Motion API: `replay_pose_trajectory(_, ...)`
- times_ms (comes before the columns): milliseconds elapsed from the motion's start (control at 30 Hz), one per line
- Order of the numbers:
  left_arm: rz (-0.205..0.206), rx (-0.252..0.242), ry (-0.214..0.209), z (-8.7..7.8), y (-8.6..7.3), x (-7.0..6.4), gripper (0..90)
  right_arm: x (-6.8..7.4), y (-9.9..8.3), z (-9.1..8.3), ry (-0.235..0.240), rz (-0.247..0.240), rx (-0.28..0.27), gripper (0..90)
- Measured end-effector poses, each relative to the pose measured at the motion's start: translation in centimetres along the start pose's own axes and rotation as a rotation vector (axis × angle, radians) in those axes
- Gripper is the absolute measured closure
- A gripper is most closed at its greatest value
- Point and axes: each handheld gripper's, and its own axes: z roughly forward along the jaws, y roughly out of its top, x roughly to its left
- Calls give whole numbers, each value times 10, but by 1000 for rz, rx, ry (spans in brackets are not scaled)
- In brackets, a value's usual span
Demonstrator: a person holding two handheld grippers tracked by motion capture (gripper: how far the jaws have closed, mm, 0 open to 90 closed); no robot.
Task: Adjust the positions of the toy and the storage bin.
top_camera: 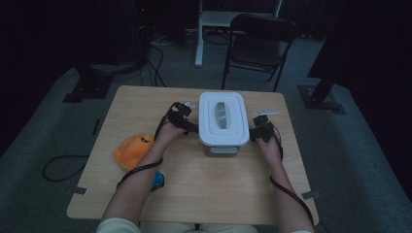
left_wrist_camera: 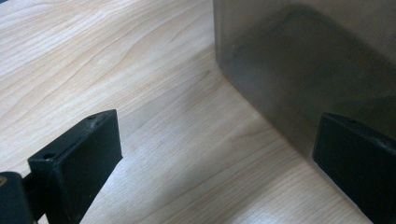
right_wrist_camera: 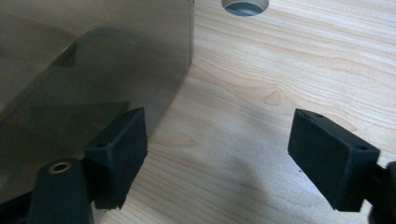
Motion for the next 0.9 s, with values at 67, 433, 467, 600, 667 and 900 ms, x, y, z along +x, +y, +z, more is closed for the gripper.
replay_pose_trajectory(67,6,1,9,0,1,-2,19,0,0,-1,-2,-3,3,202)
replay_pose_trajectory(433,30,-8,24,-3,0,-11,20,3,-6,-10,1,-30,-6,221)
replay_pose_trajectory(467,34,-6,25,-4,0,-14,19,3,-7,-12,2,-30,-9,222)
replay_pose_trajectory(600,34,-8,9,-5,-1,-19,20,2,-12,-16,7,-25,-15,228)
replay_pose_trajectory(667,40,-6,3,-6,-1,-21,19,1,-13,-17,8,-23,-14,228)
replay_pose_trajectory(900,71,-2,-18,-12,-7,-34,19,1,-25,-28,29,-22,-22,237)
